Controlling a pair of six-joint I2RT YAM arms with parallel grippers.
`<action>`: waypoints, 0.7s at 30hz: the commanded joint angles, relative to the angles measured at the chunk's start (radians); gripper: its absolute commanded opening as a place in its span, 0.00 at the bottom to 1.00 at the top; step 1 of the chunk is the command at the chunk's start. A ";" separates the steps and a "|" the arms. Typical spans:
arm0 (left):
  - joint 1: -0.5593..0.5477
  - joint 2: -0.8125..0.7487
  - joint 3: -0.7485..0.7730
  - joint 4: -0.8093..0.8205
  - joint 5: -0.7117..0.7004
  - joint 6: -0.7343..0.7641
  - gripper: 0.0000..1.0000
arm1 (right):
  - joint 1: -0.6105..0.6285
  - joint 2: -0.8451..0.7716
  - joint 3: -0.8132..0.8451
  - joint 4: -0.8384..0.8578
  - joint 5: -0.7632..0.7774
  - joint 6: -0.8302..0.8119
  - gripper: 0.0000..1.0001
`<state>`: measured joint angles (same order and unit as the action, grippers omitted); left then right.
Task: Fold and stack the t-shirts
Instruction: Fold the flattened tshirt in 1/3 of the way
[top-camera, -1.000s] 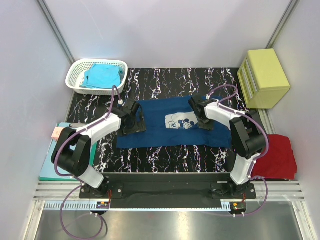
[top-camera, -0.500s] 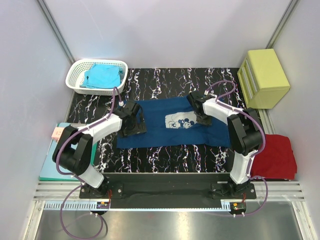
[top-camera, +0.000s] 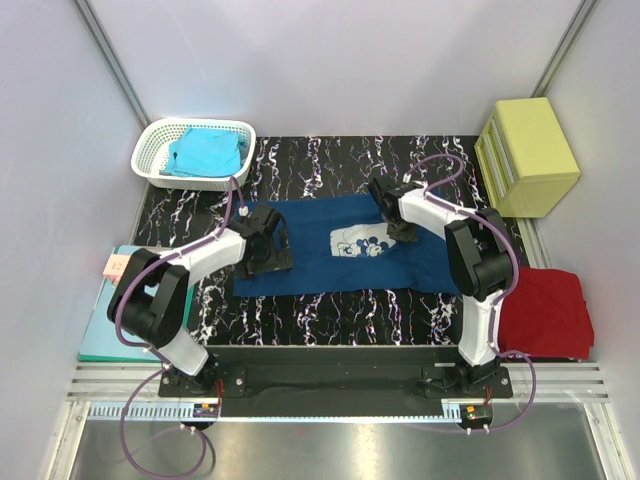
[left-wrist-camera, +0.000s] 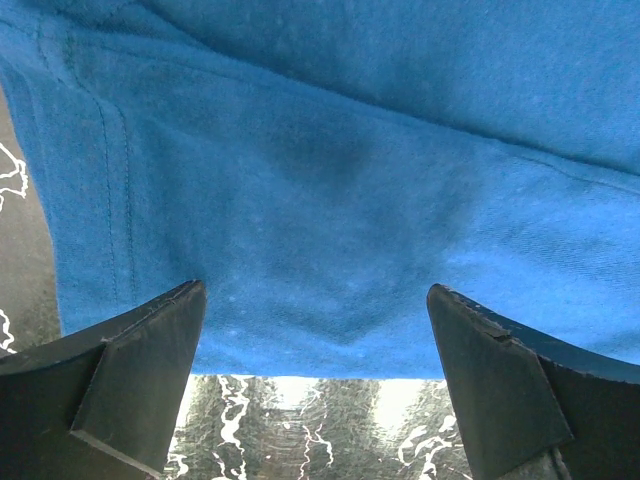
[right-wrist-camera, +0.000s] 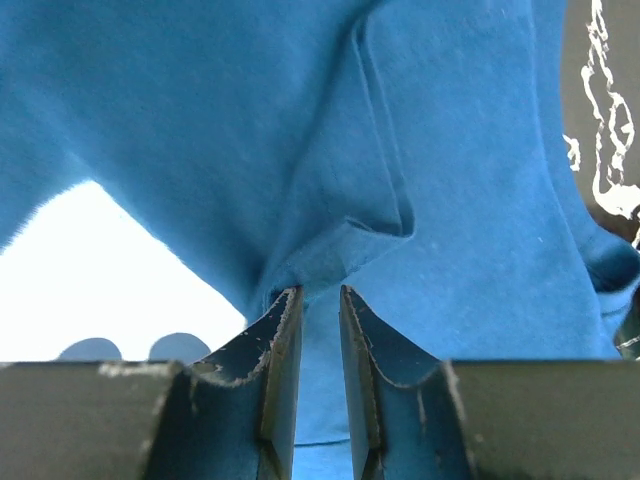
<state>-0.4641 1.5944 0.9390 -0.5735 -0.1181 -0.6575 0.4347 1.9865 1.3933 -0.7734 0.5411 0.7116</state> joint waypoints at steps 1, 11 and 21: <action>-0.005 0.004 -0.016 0.024 0.011 0.015 0.99 | -0.007 0.021 0.111 0.011 0.036 -0.004 0.29; -0.008 0.002 -0.037 0.023 0.012 0.012 0.99 | -0.008 0.112 0.272 -0.001 0.026 -0.035 0.30; -0.008 -0.091 -0.017 0.024 -0.063 0.038 0.99 | -0.004 -0.200 0.058 0.152 -0.007 -0.064 0.36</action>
<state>-0.4683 1.5871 0.9089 -0.5732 -0.1226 -0.6472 0.4339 2.0613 1.5589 -0.7212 0.5480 0.6830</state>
